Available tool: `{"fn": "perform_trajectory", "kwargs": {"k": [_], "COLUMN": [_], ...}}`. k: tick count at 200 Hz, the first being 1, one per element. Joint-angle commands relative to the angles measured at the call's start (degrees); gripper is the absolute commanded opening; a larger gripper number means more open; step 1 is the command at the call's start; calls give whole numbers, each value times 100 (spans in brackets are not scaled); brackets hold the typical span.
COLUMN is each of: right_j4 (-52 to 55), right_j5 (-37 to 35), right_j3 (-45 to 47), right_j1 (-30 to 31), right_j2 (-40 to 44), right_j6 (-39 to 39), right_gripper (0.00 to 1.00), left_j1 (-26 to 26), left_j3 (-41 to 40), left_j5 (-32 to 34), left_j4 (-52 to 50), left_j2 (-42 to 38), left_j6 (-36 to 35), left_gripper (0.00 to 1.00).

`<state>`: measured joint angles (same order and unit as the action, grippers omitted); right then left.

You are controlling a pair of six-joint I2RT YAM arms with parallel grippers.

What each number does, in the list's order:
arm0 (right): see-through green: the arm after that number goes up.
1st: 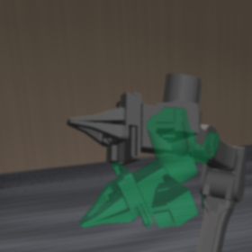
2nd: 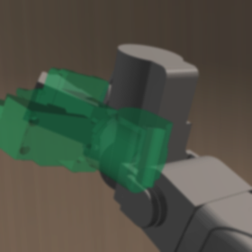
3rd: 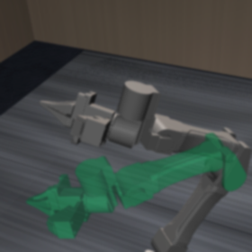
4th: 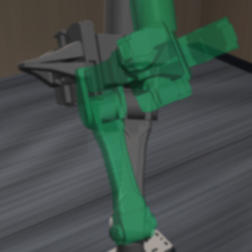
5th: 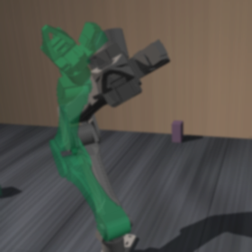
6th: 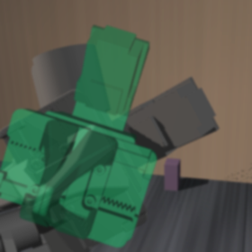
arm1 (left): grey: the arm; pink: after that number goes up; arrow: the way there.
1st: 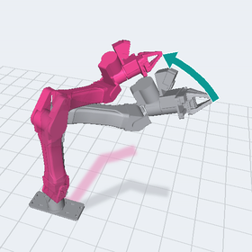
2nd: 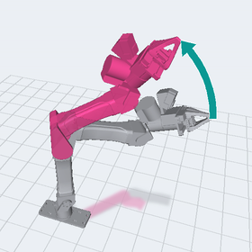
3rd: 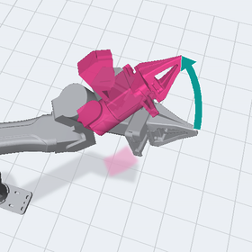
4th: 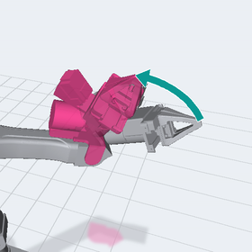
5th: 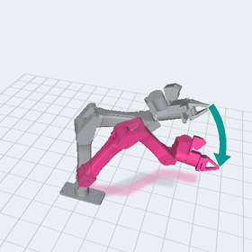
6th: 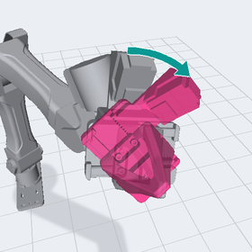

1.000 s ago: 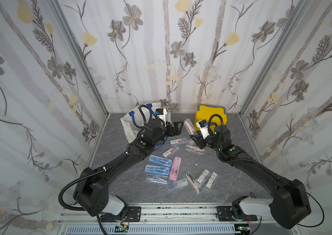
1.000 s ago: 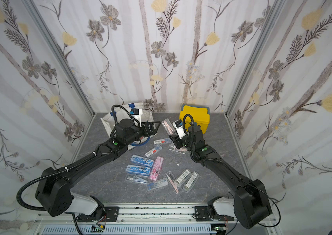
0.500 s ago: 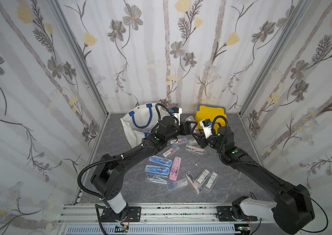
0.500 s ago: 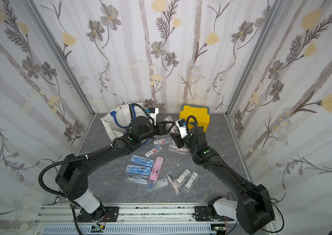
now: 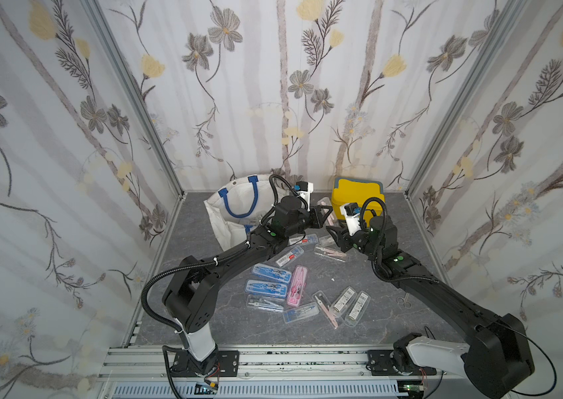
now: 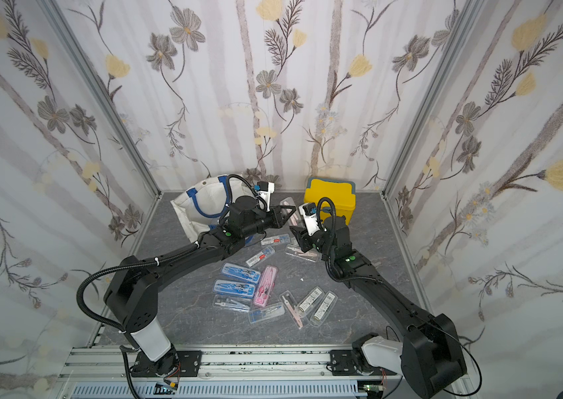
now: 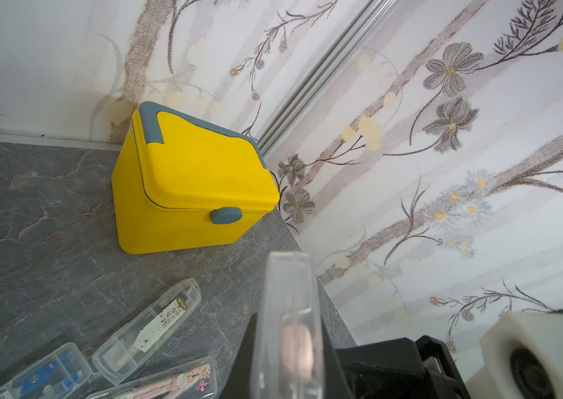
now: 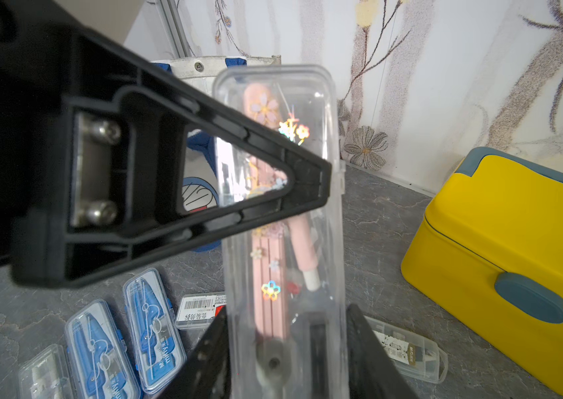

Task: Put the compass set into the canvas bag
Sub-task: Pick up the compass set at the center of the board, then place the compass set in the canvas bag.

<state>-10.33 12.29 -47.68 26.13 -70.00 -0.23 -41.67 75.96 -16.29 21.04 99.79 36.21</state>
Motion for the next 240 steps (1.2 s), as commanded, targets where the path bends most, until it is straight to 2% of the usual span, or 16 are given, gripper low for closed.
{"fn": "perform_trajectory", "kwargs": {"k": [1,23,40,45,52,54,113,162,240], "right_j4": [-351,-359,-363,-359,-363,-373,-511,-678,-423], "right_j5": [1,-15,-61,-92,-179,-204,-1036,-1706,-1697], "right_j3": [9,16,48,60,83,94,497,1026,1106], "right_j1": [-3,-5,-4,-8,-11,-9,-139,-318,-490], "right_j2": [-2,-6,2,10,18,18,480,975,576], "right_j6": [-1,19,40,41,69,78,429,564,740], "right_gripper": [43,55,71,79,98,100,100,99,100], "left_j1": [-21,-9,-8,-9,-8,-8,106,425,1450], "left_j3": [15,-3,-3,4,21,23,133,261,699], "left_j5": [-159,-144,-103,-81,-35,-15,846,1347,2514], "left_j4": [260,287,272,250,198,177,-580,-1063,-2296], "left_j2": [11,8,6,-1,-10,-22,-337,-757,-1198], "left_j6": [27,9,-35,-53,-99,-115,-839,-1328,-2073], "left_gripper": [5,4,3,3,3,3,3,3,4]}}
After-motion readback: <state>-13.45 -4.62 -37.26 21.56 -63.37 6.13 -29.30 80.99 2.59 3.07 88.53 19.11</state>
